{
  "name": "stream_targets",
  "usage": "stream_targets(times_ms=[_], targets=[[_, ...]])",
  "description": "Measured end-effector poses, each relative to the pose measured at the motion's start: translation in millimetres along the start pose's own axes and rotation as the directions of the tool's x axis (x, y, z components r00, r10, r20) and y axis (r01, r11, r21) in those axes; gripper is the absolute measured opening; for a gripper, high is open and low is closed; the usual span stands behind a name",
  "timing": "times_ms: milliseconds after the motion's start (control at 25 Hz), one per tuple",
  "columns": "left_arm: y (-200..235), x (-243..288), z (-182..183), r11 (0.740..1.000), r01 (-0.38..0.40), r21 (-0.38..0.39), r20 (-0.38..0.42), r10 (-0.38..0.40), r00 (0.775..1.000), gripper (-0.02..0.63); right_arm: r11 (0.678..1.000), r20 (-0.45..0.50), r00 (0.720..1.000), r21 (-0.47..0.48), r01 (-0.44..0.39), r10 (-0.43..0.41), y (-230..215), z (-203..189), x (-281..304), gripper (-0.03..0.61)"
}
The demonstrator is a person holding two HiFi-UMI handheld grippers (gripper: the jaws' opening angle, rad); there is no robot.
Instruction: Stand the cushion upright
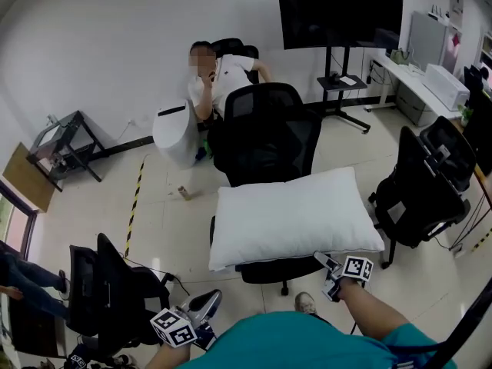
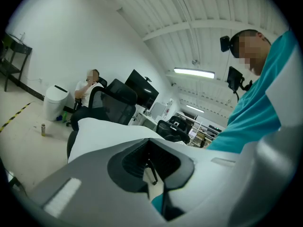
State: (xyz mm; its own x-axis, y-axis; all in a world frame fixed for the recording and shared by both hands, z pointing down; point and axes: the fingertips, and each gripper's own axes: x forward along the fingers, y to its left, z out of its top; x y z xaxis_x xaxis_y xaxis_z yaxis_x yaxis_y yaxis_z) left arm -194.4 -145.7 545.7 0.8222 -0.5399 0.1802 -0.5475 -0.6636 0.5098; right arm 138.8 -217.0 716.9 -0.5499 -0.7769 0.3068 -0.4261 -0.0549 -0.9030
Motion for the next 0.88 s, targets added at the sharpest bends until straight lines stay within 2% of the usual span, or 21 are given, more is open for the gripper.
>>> stream_targets(times_ms=[80, 320, 480, 680, 880], targets=[[-1.0, 9.8, 2.1, 0.999, -0.047, 0.000, 0.000, 0.047, 0.999, 0.011, 0.998, 0.016, 1.000, 0.062, -0.017, 0.016, -11.4, 9.2, 13.3, 0.592], [-11.4, 48.0, 3.8, 0.983, -0.179, -0.047, 0.019, 0.180, 0.983, 0.011, 0.982, -0.008, 0.995, 0.160, -0.099, 0.102, -8.5, 33.7, 34.9, 0.594], [-17.1, 61.9, 4.3, 0.970, -0.229, -0.082, 0.017, 0.231, 0.973, 0.011, 0.973, -0.055, 0.992, 0.209, -0.102, 0.116, -9.9, 39.8, 47.3, 0.594], [-0.1, 56.5, 9.5, 0.966, -0.242, -0.095, -0.007, 0.242, 0.970, 0.012, 0.971, -0.010, 0.996, 0.226, -0.081, 0.086, -17.2, 42.1, 72.1, 0.594], [39.4, 24.3, 6.0, 0.956, -0.279, -0.089, -0.067, 0.274, 0.959, 0.012, 0.970, 0.083, 0.995, 0.238, 0.038, -0.060, -45.1, 42.5, 88.0, 0.589]])
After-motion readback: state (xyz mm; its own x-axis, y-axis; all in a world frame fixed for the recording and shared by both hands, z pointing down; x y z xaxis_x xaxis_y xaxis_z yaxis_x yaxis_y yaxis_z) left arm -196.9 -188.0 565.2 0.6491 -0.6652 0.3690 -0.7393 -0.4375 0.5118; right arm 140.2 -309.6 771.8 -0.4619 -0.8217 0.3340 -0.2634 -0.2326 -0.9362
